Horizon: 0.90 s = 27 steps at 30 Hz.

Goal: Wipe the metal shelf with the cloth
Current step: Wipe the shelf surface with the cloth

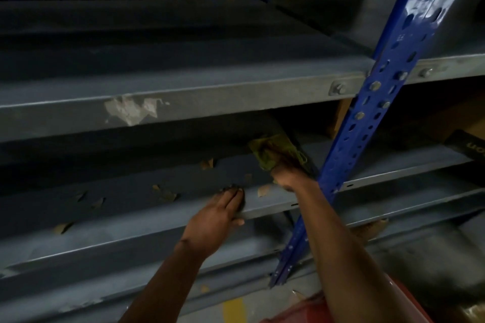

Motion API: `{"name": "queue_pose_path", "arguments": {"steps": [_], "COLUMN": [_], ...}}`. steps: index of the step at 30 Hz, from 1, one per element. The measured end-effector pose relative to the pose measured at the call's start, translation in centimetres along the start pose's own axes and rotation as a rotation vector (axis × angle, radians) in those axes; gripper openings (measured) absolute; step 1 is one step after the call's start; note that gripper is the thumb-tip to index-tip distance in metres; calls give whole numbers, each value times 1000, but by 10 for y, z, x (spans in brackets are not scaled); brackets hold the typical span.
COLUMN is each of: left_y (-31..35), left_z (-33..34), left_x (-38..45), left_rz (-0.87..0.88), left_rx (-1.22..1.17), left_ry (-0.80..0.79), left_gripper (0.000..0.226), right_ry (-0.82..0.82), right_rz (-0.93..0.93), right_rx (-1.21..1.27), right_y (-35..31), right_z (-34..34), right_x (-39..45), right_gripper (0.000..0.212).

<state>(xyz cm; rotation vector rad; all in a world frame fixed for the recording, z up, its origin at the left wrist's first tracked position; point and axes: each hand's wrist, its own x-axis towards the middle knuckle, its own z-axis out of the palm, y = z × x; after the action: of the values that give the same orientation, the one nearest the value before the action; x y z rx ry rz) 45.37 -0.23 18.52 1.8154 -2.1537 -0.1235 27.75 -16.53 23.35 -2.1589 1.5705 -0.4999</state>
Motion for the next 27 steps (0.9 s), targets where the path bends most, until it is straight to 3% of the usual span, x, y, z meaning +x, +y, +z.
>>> {"name": "queue_pose_path", "arguments": {"steps": [2,5,9,15,19,23,27], "left_y": [2,3,1,2,3,2,7], "left_z": [-3,-3,-7,-10,-13,-12,-12], "left_x": [0,0,3,2,0,0,0], "left_rz": [-2,-9,-12,1,20,13,42], "left_rx": [-17,-16,-21,-18,-13,9,143], "left_ry": [-2,-9,-66,-78,-55,-88,-87], "left_gripper": [72,72,73,72,71,71,70], "right_ry": [-102,-210,-173,-180,-195,-355,-400], "right_rz": [-15,-63,-54,-164,-159,-200,-209], "right_rx": [191,421,71,-169,-220,-83,-253], "right_y": [-3,-9,-13,-1,1,-2,-1], "right_z": [-6,-11,-18,2,7,-3,-11], "right_x": [-5,-8,13,22,16,8,1], "right_gripper": [53,24,40,62,58,57,78]}}
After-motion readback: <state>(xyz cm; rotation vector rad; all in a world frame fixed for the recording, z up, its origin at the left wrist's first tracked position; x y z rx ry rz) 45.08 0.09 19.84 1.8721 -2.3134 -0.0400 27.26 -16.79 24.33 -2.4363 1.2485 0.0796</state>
